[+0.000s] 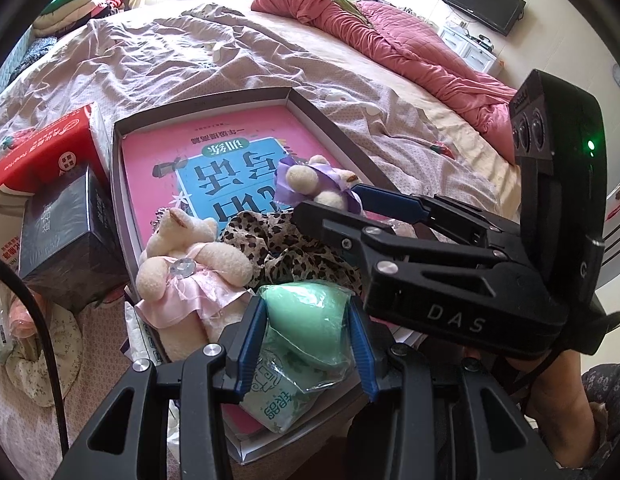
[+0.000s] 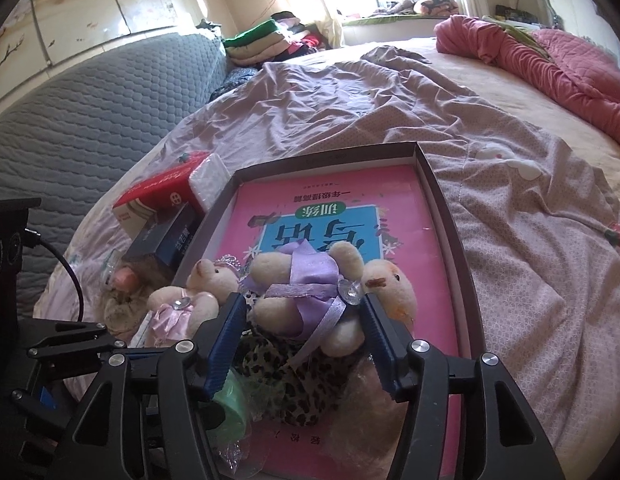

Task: Organize soft objects
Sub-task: 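Lower and release the purple-bow plush with the right tool while the left tool releases the sponge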

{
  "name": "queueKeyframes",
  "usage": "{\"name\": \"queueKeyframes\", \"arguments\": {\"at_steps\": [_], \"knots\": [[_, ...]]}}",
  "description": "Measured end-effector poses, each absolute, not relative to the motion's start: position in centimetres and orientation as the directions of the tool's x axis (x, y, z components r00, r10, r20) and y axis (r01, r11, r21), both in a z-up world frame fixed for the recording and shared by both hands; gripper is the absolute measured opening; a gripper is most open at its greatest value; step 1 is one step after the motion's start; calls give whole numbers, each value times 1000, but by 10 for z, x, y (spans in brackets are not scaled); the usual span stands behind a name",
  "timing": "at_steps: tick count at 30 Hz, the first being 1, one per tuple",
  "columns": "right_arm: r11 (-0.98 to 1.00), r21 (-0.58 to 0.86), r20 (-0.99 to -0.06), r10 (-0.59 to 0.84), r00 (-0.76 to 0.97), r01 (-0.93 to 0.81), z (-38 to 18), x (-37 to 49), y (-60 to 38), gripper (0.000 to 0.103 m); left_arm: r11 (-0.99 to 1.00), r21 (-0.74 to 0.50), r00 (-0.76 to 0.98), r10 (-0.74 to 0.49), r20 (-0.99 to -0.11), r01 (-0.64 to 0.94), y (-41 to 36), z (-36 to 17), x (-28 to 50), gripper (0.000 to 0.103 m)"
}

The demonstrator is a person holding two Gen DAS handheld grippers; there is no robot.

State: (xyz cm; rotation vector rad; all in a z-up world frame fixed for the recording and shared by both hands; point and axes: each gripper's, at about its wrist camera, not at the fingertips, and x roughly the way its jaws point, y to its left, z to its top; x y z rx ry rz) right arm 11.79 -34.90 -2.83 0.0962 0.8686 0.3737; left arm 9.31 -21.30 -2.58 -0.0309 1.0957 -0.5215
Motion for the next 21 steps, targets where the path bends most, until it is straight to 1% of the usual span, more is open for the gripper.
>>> {"name": "queueKeyframes", "arguments": {"at_steps": [3, 8, 14, 21], "knots": [[935, 225, -710, 350, 611, -274, -23, 114, -351, 69, 878, -287, 348, -425, -835, 383, -212, -26, 94, 42], [937, 247, -669, 350, 656, -248, -15, 110, -363, 73, 876, -297, 344, -432, -834, 380, -213, -25, 95, 43], [939, 281, -645, 337, 686, -198, -10, 107, -379, 75, 879, -275, 354, -418, -837, 389, -217, -23, 94, 43], [944, 283, -634, 315, 706, -167, -6, 103, -386, 75, 883, -270, 349, -409, -843, 384, -219, -22, 96, 44]]}}
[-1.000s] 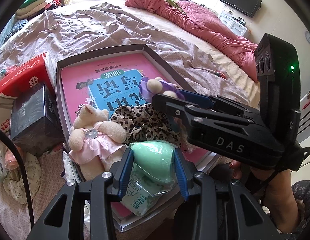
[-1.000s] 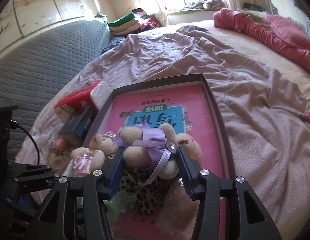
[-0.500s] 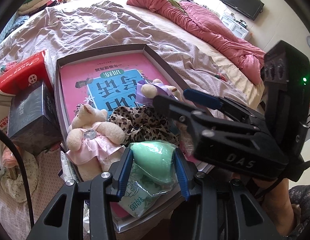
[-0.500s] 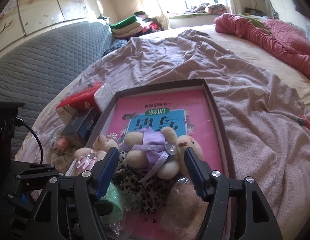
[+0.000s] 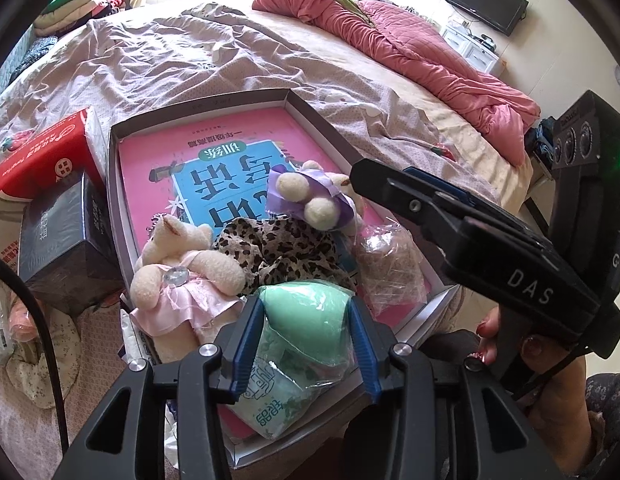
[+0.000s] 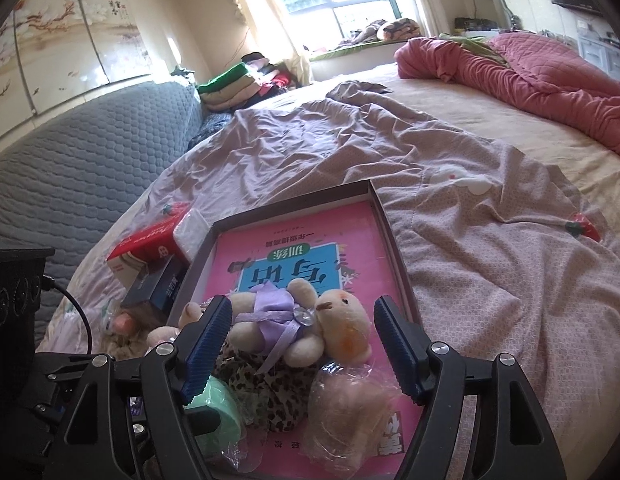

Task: Organize soft objects
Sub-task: 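Lower and release the purple-bow plush with the right tool while the left tool releases the sponge, then withdraw both open tools from the book box toward the remaining pile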

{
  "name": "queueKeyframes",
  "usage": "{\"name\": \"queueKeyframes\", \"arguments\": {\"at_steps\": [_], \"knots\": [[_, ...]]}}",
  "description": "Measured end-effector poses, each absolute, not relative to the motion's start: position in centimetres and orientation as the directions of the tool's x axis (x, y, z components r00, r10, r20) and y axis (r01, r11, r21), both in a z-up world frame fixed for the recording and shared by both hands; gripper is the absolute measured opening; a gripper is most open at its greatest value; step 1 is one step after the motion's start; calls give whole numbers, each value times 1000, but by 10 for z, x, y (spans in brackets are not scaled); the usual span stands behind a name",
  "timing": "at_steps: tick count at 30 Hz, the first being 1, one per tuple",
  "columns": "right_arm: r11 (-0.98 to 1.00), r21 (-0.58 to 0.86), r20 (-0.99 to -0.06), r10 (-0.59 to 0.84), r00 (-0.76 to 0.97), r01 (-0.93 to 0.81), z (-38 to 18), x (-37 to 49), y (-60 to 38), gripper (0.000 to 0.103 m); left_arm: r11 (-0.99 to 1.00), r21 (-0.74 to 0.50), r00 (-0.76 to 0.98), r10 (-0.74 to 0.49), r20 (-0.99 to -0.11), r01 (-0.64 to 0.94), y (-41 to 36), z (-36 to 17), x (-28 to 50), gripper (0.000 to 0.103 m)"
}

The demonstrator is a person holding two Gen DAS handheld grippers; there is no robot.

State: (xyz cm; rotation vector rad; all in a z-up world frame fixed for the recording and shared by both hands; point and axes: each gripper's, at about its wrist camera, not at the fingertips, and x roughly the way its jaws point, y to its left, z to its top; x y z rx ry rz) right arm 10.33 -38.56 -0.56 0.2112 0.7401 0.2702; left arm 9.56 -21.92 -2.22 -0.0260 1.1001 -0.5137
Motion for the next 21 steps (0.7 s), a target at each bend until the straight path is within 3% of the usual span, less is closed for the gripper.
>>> {"name": "queueKeyframes", "arguments": {"at_steps": [9, 15, 21], "knots": [[947, 289, -622, 296, 725, -139, -2, 100, -392, 75, 880, -266, 357, -413, -838, 394, -219, -17, 95, 52], [951, 278, -617, 285, 734, -136, 2, 97, -392, 75, 878, -261, 374, -418, -828, 402, -216, -10, 92, 66], [970, 215, -612, 226, 757, -115, 10, 92, -387, 76, 890, -234, 418, -399, -816, 392, -211, 2, 86, 68]]}}
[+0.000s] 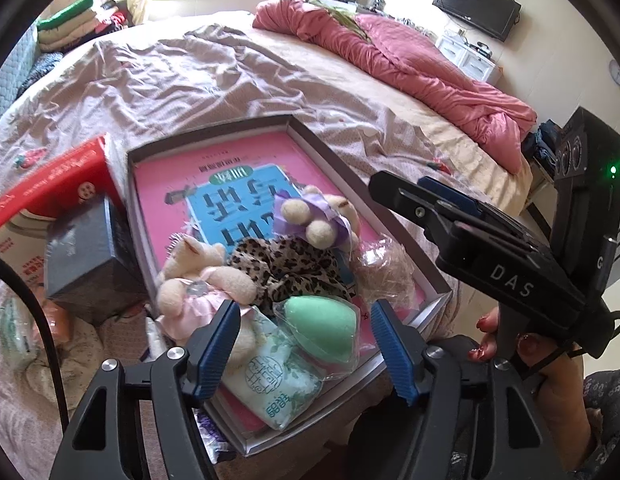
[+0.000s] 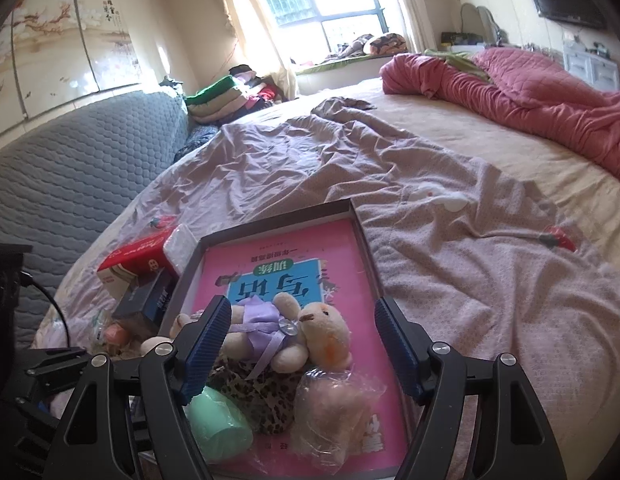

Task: Organize soft objects
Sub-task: 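Withdraw both open tools from the book box toward the remaining pile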

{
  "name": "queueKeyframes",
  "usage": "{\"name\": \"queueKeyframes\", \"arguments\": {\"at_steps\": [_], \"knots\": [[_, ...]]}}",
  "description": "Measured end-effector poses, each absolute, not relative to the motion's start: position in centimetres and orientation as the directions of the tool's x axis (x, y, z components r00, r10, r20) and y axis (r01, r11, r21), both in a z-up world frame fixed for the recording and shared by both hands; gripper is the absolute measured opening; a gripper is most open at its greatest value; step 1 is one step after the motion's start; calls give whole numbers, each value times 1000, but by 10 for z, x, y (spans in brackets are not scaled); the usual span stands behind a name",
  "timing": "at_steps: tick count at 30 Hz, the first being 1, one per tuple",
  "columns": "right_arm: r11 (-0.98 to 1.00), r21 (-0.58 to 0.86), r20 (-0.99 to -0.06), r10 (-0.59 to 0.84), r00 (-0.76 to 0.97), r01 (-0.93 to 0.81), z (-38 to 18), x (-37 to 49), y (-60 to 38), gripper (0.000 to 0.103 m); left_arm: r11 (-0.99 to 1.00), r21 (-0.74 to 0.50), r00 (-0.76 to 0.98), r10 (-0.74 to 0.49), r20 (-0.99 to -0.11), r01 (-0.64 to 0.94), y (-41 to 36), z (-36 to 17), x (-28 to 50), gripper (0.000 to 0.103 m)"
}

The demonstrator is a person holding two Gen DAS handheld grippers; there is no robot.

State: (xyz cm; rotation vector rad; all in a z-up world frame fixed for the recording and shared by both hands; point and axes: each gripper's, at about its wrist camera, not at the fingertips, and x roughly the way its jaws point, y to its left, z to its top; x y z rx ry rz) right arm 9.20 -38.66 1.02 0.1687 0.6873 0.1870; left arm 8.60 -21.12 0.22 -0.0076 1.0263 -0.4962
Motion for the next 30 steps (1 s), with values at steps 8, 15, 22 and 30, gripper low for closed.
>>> {"name": "queueKeyframes", "arguments": {"at_steps": [8, 15, 22, 30], "knots": [[974, 195, -602, 209, 770, -112, 18, 88, -383, 76, 899, -199, 472, -380, -796, 390, -202, 21, 77, 73], [976, 185, -594, 203, 778, -113, 26, 83, -377, 76, 910, -193, 494, -367, -788, 368, -189, 29, 71, 74], [977, 155, -594, 208, 777, -143, 36, 77, -359, 76, 923, -168, 520, -338, -785, 345, -173, 34, 64, 75], [968, 149, -584, 250, 773, -201, 51, 68, -332, 76, 936, -141, 555, -307, -773, 322, -158, 44, 57, 75]]}}
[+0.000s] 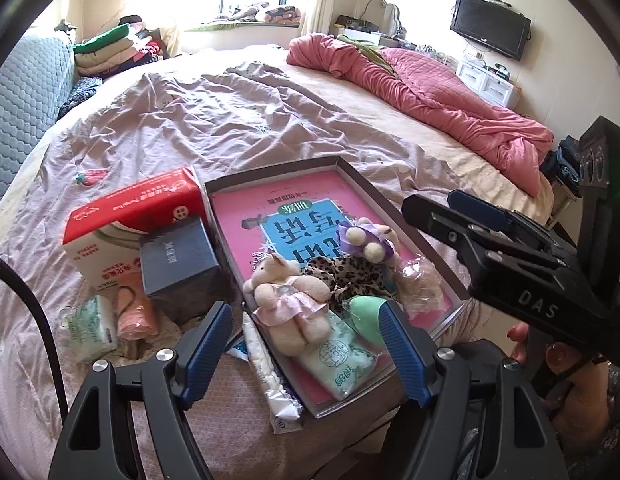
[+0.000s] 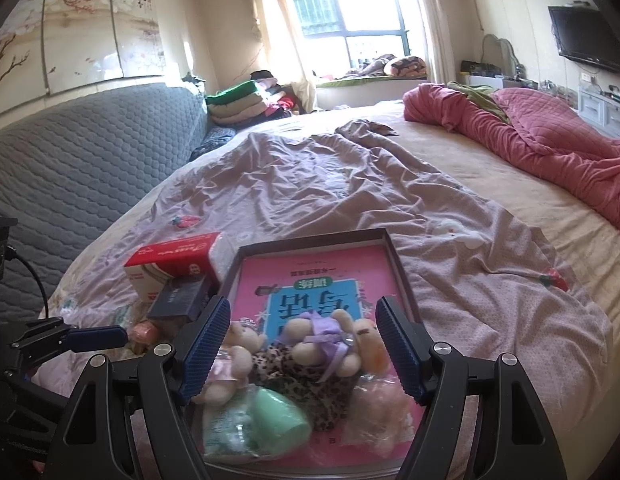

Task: Organize soft objects
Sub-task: 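Withdraw both open tools from the book box toward the remaining pile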

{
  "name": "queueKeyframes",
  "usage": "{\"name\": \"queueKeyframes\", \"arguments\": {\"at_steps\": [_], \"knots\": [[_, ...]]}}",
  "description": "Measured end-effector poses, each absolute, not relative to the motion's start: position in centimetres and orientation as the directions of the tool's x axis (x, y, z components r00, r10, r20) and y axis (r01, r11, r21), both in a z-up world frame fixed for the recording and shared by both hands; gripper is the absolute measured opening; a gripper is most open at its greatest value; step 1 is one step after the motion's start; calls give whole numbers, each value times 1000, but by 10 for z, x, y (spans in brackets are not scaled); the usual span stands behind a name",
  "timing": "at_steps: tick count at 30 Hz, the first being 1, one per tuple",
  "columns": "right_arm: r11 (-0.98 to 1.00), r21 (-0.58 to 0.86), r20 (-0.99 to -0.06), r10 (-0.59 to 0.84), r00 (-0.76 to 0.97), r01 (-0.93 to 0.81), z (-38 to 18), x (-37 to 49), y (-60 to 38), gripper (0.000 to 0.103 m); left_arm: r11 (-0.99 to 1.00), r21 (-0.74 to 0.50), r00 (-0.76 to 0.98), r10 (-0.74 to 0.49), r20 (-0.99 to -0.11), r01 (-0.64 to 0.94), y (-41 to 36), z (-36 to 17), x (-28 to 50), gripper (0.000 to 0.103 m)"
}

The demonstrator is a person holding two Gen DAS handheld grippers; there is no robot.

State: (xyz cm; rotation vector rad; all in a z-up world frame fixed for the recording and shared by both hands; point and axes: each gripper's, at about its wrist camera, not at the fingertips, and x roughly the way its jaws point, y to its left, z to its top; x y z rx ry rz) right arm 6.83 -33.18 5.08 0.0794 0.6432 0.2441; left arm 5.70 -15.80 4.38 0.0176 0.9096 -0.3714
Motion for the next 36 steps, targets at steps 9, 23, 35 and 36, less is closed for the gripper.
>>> {"name": "queueKeyframes", "arguments": {"at_steps": [9, 23, 35, 36], "knots": [[956, 138, -591, 289, 753, -259, 63, 57, -302, 76, 953, -137, 593, -278, -756, 272, -132, 55, 52, 78], [890, 33, -706, 342, 620, -454, 47, 32, -223, 77, 985, -136, 644, -173, -745, 107, -46, 62, 53, 79], [857, 36, -849, 298, 437, -513, -7, 36, -188, 55, 980, -171, 628, -194, -753, 98, -32, 52, 49, 79], [859, 43, -852, 298, 430, -509, -9, 37, -188, 52, 980, -173, 627, -196, -754, 98, -31, 52, 49, 79]]}}
